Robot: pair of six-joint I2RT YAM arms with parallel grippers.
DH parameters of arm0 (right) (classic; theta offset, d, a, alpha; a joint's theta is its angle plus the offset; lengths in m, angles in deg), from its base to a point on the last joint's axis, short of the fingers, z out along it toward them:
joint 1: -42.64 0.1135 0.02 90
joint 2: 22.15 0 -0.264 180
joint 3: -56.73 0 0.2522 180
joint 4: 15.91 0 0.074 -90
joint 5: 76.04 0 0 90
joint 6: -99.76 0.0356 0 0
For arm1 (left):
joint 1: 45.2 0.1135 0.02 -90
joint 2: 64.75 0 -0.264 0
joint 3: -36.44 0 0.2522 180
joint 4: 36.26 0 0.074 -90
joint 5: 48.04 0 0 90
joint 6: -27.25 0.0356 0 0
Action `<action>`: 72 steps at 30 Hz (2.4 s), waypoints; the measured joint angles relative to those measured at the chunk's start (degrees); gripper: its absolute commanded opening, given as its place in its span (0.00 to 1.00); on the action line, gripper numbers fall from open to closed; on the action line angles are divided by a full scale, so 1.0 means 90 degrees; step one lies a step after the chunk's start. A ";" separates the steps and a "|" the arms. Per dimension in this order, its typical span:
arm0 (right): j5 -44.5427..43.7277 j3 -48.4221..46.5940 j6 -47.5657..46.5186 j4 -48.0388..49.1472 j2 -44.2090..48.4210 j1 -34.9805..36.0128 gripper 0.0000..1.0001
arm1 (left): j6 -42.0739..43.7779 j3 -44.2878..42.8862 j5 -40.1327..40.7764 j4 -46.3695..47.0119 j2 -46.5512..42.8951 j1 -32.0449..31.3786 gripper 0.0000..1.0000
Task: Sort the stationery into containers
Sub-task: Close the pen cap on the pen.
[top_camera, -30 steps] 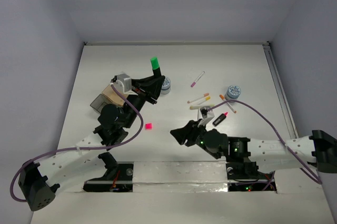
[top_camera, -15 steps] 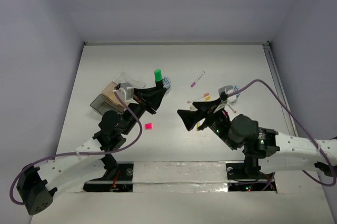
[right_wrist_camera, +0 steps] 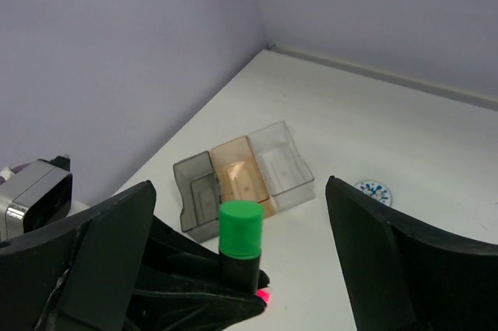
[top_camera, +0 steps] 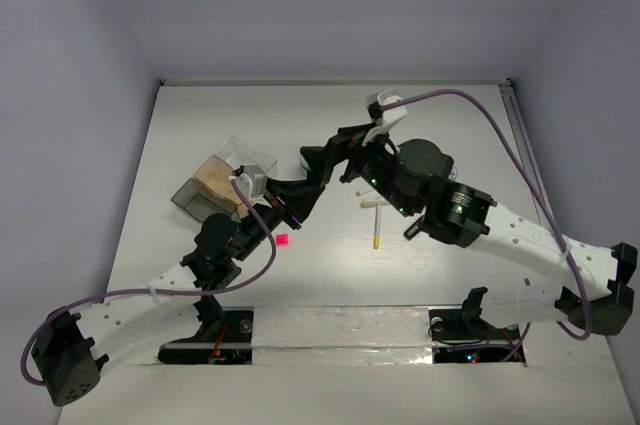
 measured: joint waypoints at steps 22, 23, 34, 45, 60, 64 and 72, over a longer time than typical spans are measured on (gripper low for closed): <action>0.0979 -0.0345 0.0270 -0.0379 -0.0942 -0.0172 0.59 | -0.0039 0.0051 -0.0260 0.0010 0.0000 -0.0002 0.00; 0.0981 -0.0345 0.0279 -0.0381 -0.0945 -0.0180 0.57 | -0.0039 0.0051 -0.0260 0.0010 0.0000 -0.0002 0.00; 0.0974 -0.0330 0.0384 -0.0369 -0.0945 -0.0243 0.11 | -0.0039 0.0051 -0.0260 0.0058 -0.0007 -0.0046 0.00; 0.0772 0.0024 0.0775 -0.0114 -0.0833 -0.0243 0.00 | 0.0219 -0.0061 0.0134 -0.0430 -0.0153 -0.0151 0.00; -0.1042 -0.0019 0.1263 -0.0209 -0.1073 -0.0182 0.00 | 0.0928 -0.0605 0.0675 -0.0714 0.0648 -0.0199 0.00; -0.1105 -0.0022 0.1358 -0.0219 -0.1105 -0.0155 0.00 | 0.1088 -0.0617 0.0719 -0.0585 0.0767 -0.0202 0.00; -0.0903 0.0576 0.1632 0.0410 -0.0857 -0.0202 0.00 | 0.1523 -0.0818 0.0719 -0.0986 0.0831 -0.0223 0.00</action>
